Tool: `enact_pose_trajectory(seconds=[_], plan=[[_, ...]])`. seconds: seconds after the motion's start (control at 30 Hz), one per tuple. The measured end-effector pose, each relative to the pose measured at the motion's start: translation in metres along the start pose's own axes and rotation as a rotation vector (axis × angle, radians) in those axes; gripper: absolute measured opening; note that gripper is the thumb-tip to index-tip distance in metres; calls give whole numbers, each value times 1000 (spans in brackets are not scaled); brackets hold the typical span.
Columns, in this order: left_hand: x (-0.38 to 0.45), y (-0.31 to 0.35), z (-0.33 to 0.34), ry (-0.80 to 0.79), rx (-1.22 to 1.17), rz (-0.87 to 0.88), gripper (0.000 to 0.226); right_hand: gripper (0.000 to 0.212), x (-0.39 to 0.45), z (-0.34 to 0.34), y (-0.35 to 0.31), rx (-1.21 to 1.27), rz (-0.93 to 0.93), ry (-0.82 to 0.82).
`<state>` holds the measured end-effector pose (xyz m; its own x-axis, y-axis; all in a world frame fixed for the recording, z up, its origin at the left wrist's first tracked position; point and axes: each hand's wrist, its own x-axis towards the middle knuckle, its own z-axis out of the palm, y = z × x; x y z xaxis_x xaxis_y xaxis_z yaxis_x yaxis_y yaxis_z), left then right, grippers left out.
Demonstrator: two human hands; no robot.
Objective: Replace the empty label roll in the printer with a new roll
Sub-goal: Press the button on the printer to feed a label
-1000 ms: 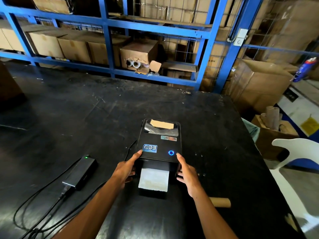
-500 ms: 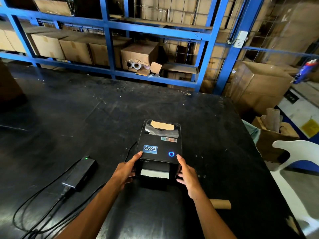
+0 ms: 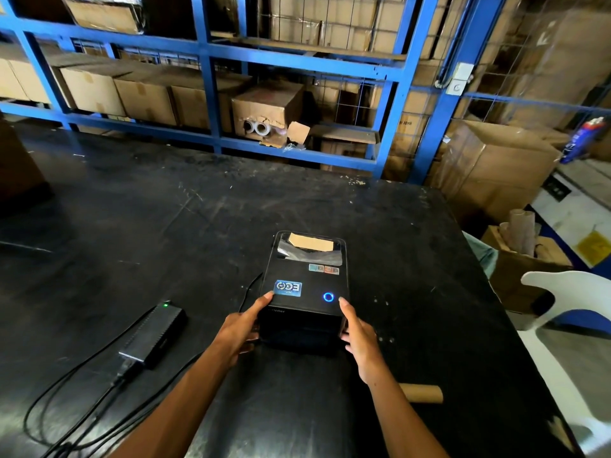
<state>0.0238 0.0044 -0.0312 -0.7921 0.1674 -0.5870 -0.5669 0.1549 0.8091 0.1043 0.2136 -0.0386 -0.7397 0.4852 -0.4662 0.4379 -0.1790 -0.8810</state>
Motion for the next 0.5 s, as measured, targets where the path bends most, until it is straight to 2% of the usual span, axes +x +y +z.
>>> enact_pose_trajectory(seconds=[0.07,0.17,0.27,0.37,0.5], plan=[[0,-1,0,16,0,4,88,72,-1,0,0,-3,-10,5],[0,0,0,30,0,5,92,71,1,0,2,-6,-1,6],[-1,0,0,23,-2,5,103,51,0,0,2,-17,-5,-9],[-4,2,0,17,-4,9,107,46,0,-1,1,-19,-1,-9],[0,1,-1,22,-7,2,96,68,-1,0,0,11,19,8]])
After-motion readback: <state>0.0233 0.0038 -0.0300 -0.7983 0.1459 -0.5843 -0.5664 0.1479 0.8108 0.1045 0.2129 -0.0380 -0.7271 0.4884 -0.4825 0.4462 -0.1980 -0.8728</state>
